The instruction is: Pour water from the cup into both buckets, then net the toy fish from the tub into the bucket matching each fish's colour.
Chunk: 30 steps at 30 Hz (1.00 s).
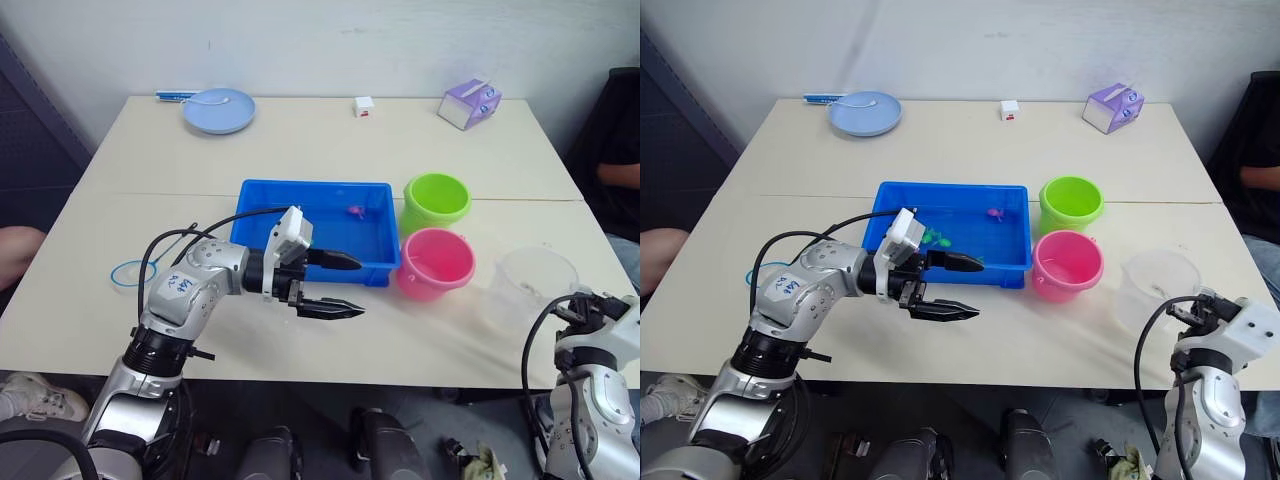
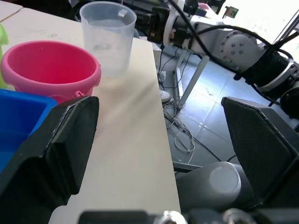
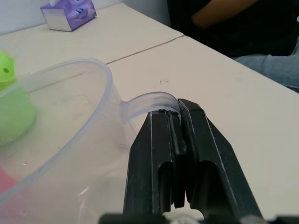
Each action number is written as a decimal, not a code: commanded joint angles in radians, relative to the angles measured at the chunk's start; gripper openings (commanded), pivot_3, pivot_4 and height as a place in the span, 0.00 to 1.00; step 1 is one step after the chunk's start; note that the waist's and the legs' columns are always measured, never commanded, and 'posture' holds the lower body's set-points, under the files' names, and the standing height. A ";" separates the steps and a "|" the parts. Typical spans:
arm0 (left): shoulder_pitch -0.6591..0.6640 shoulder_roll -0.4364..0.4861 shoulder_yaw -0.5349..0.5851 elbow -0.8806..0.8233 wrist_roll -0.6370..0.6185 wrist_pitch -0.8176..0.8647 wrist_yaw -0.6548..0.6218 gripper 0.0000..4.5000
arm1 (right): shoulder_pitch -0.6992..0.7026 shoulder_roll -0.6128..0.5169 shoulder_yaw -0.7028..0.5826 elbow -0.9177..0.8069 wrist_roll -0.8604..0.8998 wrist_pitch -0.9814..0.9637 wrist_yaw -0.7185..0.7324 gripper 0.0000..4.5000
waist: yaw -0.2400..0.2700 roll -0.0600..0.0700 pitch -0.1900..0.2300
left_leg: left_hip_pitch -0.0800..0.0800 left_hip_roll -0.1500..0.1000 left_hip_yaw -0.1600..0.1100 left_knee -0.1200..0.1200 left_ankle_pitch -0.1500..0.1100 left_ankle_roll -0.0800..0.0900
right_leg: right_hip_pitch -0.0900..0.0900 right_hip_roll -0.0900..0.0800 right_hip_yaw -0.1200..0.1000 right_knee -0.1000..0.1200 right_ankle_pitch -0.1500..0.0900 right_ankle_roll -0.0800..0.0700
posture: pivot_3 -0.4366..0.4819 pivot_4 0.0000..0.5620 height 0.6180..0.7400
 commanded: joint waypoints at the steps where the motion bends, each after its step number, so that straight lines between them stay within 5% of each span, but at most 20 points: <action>1: -0.019 -0.006 0.009 -0.015 -0.013 -0.005 -0.009 1.00 | 0.019 0.001 -0.005 0.027 -0.004 -0.075 -0.007 0.15 | 0.000 0.000 0.000 | 0.000 0.000 0.000 0.000 0.000 0.000 | 0.000 0.000 0.000 0.000 0.000 0.000 | 0.48 0.27 1.00; 4: -0.027 -0.018 0.013 -0.023 -0.032 0.011 -0.013 1.00 | 0.060 0.008 0.007 0.038 -0.014 -0.100 -0.013 0.15 | 0.000 0.000 0.000 | 0.000 0.000 0.000 0.000 0.000 0.000 | 0.000 0.000 0.000 0.000 0.000 0.000 | 0.48 0.27 1.00; 12: -0.058 -0.055 -0.001 0.002 -0.034 0.008 -0.035 1.00 | 0.211 0.014 0.059 -0.094 -0.052 -0.122 -0.029 0.99 | 0.001 0.000 0.000 | 0.000 0.000 0.000 0.000 0.000 0.000 | 0.000 0.000 0.001 0.000 0.000 0.000 | 0.48 0.27 1.00; 21: -0.103 -0.117 -0.024 0.088 -0.009 -0.035 -0.058 1.00 | 0.392 0.066 0.081 -0.332 -0.059 -0.052 -0.078 0.99 | 0.022 0.002 -0.001 | 0.000 0.000 0.000 0.000 0.000 0.000 | 0.000 0.000 0.001 0.001 0.000 0.000 | 0.48 0.27 1.00; 30: -0.135 -0.142 -0.034 0.138 0.006 -0.059 -0.100 1.00 | 0.437 0.072 0.096 -0.337 -0.089 -0.058 -0.079 0.99 | 0.049 0.001 -0.001 | 0.000 0.001 -0.003 -0.001 0.001 -0.001 | 0.000 0.004 0.000 0.000 -0.002 -0.003 | 0.48 0.27 1.00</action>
